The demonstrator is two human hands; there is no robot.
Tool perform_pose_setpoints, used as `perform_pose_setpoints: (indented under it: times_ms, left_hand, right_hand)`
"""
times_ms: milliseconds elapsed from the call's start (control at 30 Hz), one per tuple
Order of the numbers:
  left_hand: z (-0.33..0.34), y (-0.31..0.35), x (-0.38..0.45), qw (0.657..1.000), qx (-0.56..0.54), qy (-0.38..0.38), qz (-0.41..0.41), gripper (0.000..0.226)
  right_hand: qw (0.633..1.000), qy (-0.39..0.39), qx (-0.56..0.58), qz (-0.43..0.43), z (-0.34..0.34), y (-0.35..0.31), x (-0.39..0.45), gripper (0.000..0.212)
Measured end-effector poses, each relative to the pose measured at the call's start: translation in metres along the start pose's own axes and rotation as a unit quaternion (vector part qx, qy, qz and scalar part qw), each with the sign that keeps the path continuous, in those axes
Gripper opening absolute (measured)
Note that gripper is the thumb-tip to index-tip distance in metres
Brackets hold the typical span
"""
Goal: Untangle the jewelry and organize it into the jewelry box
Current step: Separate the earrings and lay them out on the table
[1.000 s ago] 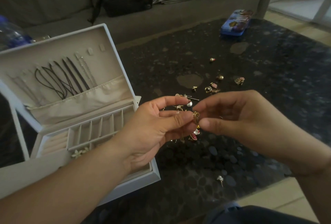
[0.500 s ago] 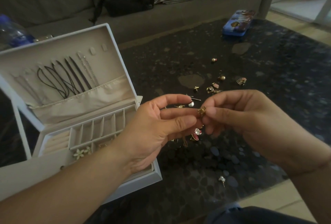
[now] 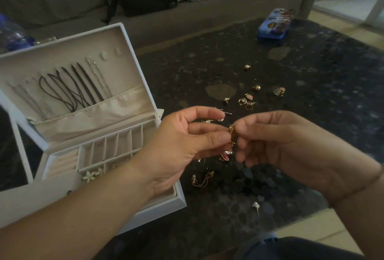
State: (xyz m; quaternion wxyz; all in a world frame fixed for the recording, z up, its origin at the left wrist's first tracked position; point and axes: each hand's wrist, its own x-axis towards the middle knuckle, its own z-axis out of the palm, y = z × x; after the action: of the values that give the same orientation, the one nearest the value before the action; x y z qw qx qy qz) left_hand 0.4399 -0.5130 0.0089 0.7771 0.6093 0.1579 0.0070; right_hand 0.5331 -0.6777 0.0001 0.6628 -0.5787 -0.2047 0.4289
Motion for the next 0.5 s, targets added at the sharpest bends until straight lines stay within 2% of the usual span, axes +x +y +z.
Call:
perform_pose_setpoints:
  times_ms: [100,233,333,500]
  left_hand:
    - [-0.0038,0.0018,0.001,1.0,0.009,-0.023,0.011,0.036]
    - [-0.0078,0.0016,0.0024,0.998,0.01,-0.064,0.013,0.03]
    - [-0.009,0.0007,0.0017,0.994,0.007,-0.106,0.017,0.031]
    - [-0.0101,0.0026,0.001,0.992,0.0,-0.126,0.022,0.03]
  right_hand:
    - [0.999,-0.041,0.015,0.006,-0.0033,0.0013,-0.0007,0.018]
    - [0.995,-0.1,0.013,-0.006,-0.0061,0.0062,0.0006,0.028]
    - [0.992,-0.121,0.016,-0.014,-0.0066,0.0084,0.0003,0.029]
    - [0.991,-0.132,0.015,-0.029,-0.0059,0.0066,-0.0009,0.026]
